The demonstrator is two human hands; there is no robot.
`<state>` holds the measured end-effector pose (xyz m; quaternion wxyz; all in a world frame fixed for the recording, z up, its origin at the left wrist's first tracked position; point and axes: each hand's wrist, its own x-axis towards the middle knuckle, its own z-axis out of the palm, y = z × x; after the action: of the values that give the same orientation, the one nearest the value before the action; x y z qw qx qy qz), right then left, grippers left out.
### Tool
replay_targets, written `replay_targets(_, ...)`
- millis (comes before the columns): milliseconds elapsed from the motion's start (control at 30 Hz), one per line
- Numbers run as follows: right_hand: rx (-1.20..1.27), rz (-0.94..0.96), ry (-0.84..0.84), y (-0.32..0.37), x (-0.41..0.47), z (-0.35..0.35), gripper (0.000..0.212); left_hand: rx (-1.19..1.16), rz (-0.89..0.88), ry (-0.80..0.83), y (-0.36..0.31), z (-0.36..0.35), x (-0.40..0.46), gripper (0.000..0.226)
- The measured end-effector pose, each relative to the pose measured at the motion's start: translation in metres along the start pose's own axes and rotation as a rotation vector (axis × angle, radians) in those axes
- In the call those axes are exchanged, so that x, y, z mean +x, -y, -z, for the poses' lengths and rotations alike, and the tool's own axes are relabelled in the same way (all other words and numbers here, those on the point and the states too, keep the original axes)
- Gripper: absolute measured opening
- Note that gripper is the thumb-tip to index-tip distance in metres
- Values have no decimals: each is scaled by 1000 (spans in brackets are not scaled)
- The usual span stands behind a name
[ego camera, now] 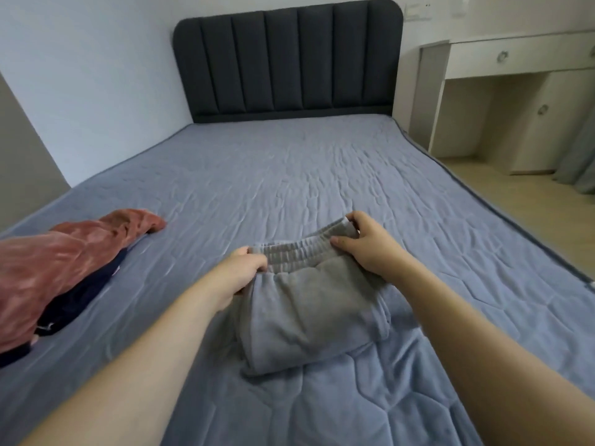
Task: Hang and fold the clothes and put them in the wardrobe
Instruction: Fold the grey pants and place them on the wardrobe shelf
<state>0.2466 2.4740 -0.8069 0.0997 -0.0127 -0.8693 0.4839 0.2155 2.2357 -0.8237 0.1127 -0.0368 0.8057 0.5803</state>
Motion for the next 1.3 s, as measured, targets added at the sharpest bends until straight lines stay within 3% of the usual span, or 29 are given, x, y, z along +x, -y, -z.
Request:
replay_targets(100,-146,50,-98,-12,46,-24,17,130,-47,-222,9,-18,63,27)
replay_targets(233,-511,4,-93,-69,78,-57,23,661,-116,-318,51,-49,105,19)
replay_targets(300,-503,-45,-148,-101,78,-74,24,841,-237,-408,73,-62,112,25)
replay_targets(367,-456,-56,-244,-117,80,-80,26,878,-286,-489,80,-68,119,32)
replay_targets(533,-452,-63,-326,-111,83,-75,28,838,-263,-486,67,-61,120,40)
replay_targets(633,-589,-268,-394,-111,73,-75,71,992,-266,-543,68,-67,100,44)
replay_targets(733,-559,-475,-231,-100,72,-63,90,1061,-22,-512,58,-53,87,72)
replay_targets(800,-432,-490,-74,-84,73,-53,75,950,200,-335,45,-36,85,91)
replay_targets(833,-275,-450,-16,-73,73,-49,62,847,229,-231,35,-29,85,91)
replay_targets(933,236,-364,37,-17,68,-38,34,262,154,3,-10,-5,62,55)
replay_targets(1000,420,-401,24,37,69,-16,30,98,117,-22,-57,25,38,22)
replay_targets(1033,506,-426,28,71,72,0,30,44,105,-40,-88,48,25,18)
replay_targets(1133,682,-428,96,198,92,54,33,-67,78,30,-209,137,-15,34)
replay_targets(1300,679,-252,273,467,123,127,31,-84,24,44,-423,308,-112,42)
